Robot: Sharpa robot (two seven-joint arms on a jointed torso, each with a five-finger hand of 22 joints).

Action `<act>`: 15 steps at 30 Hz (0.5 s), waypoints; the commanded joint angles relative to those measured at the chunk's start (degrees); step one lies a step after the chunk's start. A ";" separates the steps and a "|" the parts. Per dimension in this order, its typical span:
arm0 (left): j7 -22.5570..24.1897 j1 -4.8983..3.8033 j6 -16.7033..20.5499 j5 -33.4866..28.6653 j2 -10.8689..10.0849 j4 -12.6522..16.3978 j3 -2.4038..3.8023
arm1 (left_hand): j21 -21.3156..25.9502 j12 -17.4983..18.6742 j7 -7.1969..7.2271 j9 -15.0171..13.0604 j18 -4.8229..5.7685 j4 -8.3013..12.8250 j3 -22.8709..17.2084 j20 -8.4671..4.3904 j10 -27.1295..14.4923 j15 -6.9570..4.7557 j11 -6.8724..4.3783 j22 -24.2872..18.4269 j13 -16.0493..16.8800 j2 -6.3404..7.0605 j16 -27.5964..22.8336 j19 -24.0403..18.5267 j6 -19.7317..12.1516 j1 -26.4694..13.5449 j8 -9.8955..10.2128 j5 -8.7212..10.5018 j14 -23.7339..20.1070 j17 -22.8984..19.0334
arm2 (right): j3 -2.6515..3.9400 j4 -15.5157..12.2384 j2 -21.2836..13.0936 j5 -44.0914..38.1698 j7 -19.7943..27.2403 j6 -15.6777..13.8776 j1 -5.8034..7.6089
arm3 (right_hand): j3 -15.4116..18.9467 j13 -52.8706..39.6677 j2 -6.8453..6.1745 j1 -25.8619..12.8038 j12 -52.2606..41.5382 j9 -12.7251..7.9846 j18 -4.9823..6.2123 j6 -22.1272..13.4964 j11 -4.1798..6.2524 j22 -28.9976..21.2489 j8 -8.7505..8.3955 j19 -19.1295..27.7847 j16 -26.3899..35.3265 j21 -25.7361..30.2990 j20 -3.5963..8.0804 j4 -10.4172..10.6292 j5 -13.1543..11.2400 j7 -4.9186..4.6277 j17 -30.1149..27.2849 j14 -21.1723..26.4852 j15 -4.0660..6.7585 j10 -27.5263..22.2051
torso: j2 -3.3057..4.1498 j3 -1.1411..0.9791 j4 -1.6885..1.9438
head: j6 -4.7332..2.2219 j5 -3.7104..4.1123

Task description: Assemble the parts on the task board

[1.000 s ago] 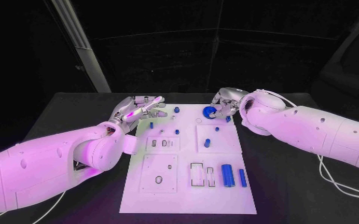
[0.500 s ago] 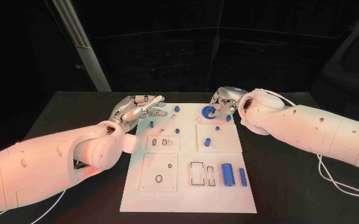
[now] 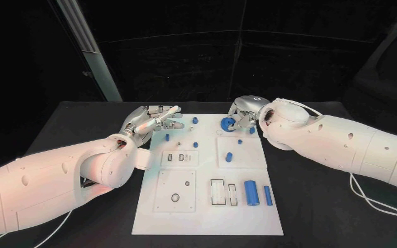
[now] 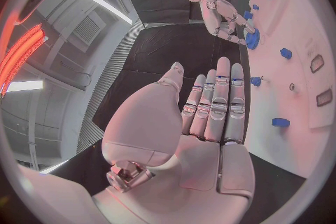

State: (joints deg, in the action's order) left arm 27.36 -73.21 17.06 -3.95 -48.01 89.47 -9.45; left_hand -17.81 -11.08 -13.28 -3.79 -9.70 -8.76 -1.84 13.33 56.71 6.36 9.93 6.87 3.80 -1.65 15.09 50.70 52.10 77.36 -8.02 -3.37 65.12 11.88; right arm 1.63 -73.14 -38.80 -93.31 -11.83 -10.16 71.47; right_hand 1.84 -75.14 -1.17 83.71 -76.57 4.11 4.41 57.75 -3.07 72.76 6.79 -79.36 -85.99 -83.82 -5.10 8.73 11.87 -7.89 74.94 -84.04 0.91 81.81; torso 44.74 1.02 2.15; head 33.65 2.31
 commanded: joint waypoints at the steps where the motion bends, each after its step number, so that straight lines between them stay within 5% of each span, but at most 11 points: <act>1: -0.30 -0.07 -0.89 0.03 0.05 0.02 0.03 | 0.24 -0.02 0.15 0.00 -0.87 0.47 0.01 -0.09 -0.18 0.21 -0.13 -0.09 -0.03 0.05 -0.25 0.28 -0.06 0.57 0.36 0.25 0.14 0.08 | -0.09 -0.03 0.09 -3.29 -0.42 1.42 -0.02 | -0.66 -0.55 0.47 0.69 -0.37 0.05 -0.90 0.52 0.26 0.19 0.25 -0.41 -0.40 -0.35 -0.04 -0.08 -0.35 0.07 6.25 -4.24 0.35 0.60 | 0.01 -0.02 0.01 | 0.01 -0.02; 6: -0.35 -0.07 -0.92 0.03 0.06 0.00 0.02 | 0.24 -0.02 0.15 0.00 -0.87 0.47 0.01 -0.09 -0.18 0.21 -0.13 -0.09 -0.03 0.05 -0.25 0.28 -0.06 0.57 0.36 0.25 0.14 0.08 | -0.09 -0.12 0.15 -3.11 -0.20 0.67 -0.02 | -1.50 -1.02 1.13 0.17 -0.74 0.06 -0.93 1.43 0.44 0.42 0.41 -0.51 -0.43 -0.46 0.06 0.08 -0.27 0.29 6.31 -4.24 0.47 0.87 | 0.01 -0.01 -0.02 | 0.02 0.00; 15: -0.37 -0.06 -0.95 0.03 0.00 -0.11 0.02 | 0.27 -0.02 0.16 0.00 -0.87 0.59 -0.01 -0.09 -0.20 0.21 -0.14 -0.12 -0.04 0.06 -0.29 0.30 -0.08 0.66 0.38 0.25 0.14 0.10 | -0.08 -3.34 -0.62 -0.95 0.13 -7.48 -0.03 | -3.33 -1.87 1.66 -0.68 -1.33 -0.12 -1.31 2.31 0.76 2.38 0.08 -1.70 -0.66 -1.23 0.33 0.12 2.27 0.63 6.82 -4.35 0.74 1.32 | -0.01 -0.01 0.06 | -0.01 -0.07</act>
State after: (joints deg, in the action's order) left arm 27.20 -73.20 16.93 -3.95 -47.99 89.34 -9.46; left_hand -17.81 -11.08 -13.28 -3.79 -9.70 -8.44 -1.84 13.33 56.71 6.35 9.93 6.80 3.80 -1.65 15.09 50.70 52.10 77.36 -8.02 -3.37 65.12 11.94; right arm 1.50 -75.79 -39.39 -94.73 -11.85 -12.80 71.28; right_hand -1.25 -75.02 -0.01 83.16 -77.69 3.76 3.51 59.15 -2.44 74.95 6.97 -80.76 -86.43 -84.71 -4.75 8.84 13.83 -7.78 74.93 -84.05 1.36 82.43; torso 44.74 0.97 2.17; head 33.65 2.27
